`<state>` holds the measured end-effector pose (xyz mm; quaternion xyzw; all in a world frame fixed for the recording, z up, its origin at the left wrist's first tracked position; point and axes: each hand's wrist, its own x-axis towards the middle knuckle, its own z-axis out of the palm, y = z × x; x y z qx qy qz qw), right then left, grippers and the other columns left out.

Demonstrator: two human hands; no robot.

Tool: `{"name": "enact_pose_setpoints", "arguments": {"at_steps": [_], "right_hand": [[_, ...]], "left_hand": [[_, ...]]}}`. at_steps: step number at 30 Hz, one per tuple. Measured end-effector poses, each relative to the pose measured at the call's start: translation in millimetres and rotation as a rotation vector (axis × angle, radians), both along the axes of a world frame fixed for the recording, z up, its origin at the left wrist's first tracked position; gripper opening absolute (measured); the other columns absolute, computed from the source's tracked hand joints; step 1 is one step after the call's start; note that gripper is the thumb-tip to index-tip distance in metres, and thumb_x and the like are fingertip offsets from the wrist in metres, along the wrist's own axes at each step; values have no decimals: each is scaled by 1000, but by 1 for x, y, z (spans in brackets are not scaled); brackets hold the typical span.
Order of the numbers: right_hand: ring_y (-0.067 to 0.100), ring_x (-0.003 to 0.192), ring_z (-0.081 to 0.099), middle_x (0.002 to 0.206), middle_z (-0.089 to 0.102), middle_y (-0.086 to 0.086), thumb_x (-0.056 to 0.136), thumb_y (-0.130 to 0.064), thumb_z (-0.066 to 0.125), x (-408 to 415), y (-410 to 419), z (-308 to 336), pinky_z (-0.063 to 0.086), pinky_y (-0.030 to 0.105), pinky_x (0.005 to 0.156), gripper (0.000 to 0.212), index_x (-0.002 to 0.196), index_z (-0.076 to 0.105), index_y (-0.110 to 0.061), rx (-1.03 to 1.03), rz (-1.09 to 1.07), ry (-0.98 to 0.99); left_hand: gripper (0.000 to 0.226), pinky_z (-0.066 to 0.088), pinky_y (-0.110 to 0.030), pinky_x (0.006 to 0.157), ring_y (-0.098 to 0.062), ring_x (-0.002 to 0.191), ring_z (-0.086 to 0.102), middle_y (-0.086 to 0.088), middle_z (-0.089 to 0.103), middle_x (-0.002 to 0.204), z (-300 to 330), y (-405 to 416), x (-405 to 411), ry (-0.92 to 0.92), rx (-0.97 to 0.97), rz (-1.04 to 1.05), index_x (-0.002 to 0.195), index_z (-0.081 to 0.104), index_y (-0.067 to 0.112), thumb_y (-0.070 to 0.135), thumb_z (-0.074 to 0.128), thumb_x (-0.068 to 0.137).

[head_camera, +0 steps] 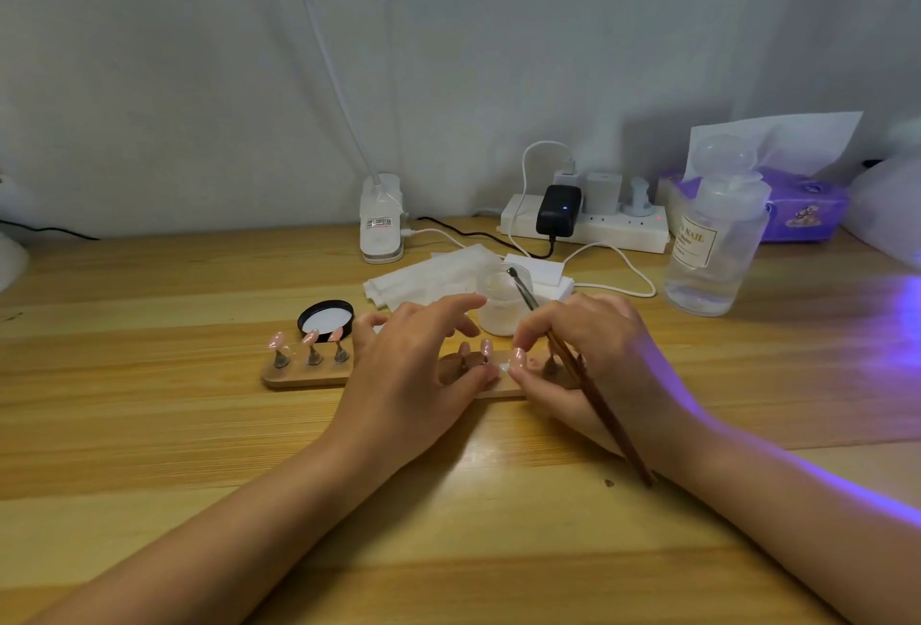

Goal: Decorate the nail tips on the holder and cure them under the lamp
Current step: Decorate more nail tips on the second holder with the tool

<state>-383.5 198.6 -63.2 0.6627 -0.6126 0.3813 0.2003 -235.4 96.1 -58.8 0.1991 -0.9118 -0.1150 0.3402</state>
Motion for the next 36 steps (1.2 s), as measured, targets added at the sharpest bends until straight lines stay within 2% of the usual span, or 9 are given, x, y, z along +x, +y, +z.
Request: {"name": "enact_pose_setpoints", "arguments": {"at_steps": [4,9,19,24,26,28,32,34,36], "right_hand": [[0,77,51,78,58,-14,74,-29,70,0,0,-1,34,23,86,17,85,62,-19,-78,43,-34],[-3,85,53,86,61,-15,77,-30,65,5,1,1,38,26,88,18,92,56,-24,-144,106,-122],[0,89,56,92,59,-17,76,-33,66,16,6,8,38,22,87,25,94,51,-28,-168,148,-155],[2,89,59,96,60,-17,77,-43,60,16,8,12,49,39,81,32,105,52,-30,-101,135,-357],[2,79,61,91,63,-16,87,-41,50,12,7,16,52,27,73,22,106,54,-31,-107,164,-478],[3,64,59,73,64,-12,92,-46,40,7,7,22,47,13,61,25,104,57,-33,-116,188,-613],[-4,57,52,56,57,-11,84,-52,38,-7,0,38,39,6,56,32,76,67,-39,-87,99,-841],[-11,60,53,59,59,-17,89,-44,43,-18,-8,48,38,3,54,27,79,67,-35,-17,26,-827],[-10,54,55,61,60,-13,91,-35,51,-28,-19,58,39,3,49,19,82,63,-24,65,-7,-755]], "left_hand": [[44,21,-34,82,-15,105,53,3,63,110,0,2,-1,32,-73,-37,115,61,20,27,71,73],[32,26,-35,83,-8,105,48,6,62,107,1,5,1,97,-90,-134,104,67,23,38,55,79],[19,28,-34,80,-9,95,52,14,59,95,3,3,1,240,-125,-188,85,72,23,33,58,79],[12,33,-40,75,-6,85,56,13,62,88,6,2,0,353,-43,-167,87,67,27,33,65,76],[14,37,-44,76,-5,84,57,13,64,86,7,3,1,390,36,-137,86,65,30,31,70,73],[15,40,-51,77,-5,85,59,13,66,86,7,3,1,411,94,-120,87,64,30,26,68,73],[17,42,-59,78,-11,85,63,15,66,86,8,2,1,429,162,-144,90,64,28,26,66,73],[18,43,-60,77,-17,86,64,11,68,86,7,1,1,436,174,-154,91,64,27,25,67,73],[15,44,-60,76,-19,86,65,10,69,87,6,-1,0,441,180,-164,87,67,28,26,69,73]]}}
